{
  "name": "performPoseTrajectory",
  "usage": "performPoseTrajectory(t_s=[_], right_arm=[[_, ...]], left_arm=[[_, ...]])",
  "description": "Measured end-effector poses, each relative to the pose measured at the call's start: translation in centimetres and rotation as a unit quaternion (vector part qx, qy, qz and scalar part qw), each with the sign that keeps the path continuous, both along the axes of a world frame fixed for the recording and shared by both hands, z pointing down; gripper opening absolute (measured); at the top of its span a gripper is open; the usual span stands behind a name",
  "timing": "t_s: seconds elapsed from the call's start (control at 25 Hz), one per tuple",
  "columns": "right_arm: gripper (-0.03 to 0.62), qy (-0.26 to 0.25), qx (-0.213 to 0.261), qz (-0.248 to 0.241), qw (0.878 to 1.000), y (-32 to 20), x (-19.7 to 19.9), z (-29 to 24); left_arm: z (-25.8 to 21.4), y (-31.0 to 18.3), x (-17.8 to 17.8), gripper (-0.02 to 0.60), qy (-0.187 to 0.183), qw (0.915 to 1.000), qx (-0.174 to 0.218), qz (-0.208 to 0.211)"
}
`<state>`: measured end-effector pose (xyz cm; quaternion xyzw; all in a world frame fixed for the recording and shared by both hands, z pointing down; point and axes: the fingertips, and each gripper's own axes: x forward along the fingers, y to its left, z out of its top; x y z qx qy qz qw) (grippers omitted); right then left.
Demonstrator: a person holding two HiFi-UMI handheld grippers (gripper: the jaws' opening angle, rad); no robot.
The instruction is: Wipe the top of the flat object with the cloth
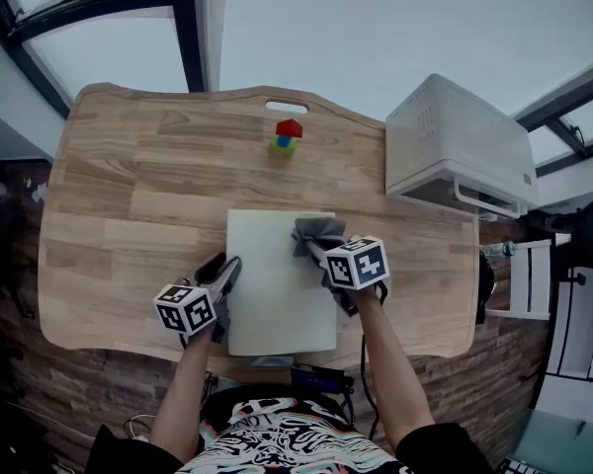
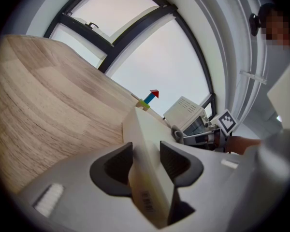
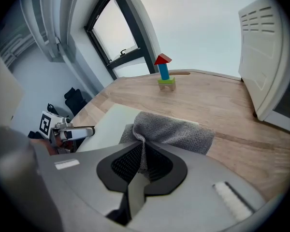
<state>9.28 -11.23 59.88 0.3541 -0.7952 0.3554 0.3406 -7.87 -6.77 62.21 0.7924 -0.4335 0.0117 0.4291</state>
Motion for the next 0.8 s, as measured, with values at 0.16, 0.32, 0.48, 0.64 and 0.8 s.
performPoseTrajectory(t_s=[0.16, 0.32, 0.48, 0.64, 0.8], right_arm=[[0.009, 0.007, 0.005, -0.013, 1.0, -0.8, -0.6, 0.0], [0.009, 0.01, 0.009, -0.014, 1.0, -1.8, -1.2, -0.1], [0.009, 0.012, 0.009, -0.018, 1.0, -2.7, -2.3, -0.1], [0.009, 0.009, 0.009, -0.024, 1.0, -3.2, -3.5, -0.1], [0.009, 0.003, -0.001, -0.029, 1.0, -3.2, -4.5, -0.1]], left_arm=[[0.0, 0.0, 0.0, 0.201, 0.003, 1.0, 0.0, 0.0], [0.0, 0.0, 0.0, 0.201, 0.007, 1.0, 0.0, 0.0], [0.0, 0.0, 0.0, 0.201, 0.009, 1.0, -0.001, 0.0], [0.1, 0.0, 0.0, 0.201, 0.01, 1.0, -0.002, -0.001], [0.0, 0.1, 0.0, 0.202, 0.01, 0.9999, -0.002, 0.0]])
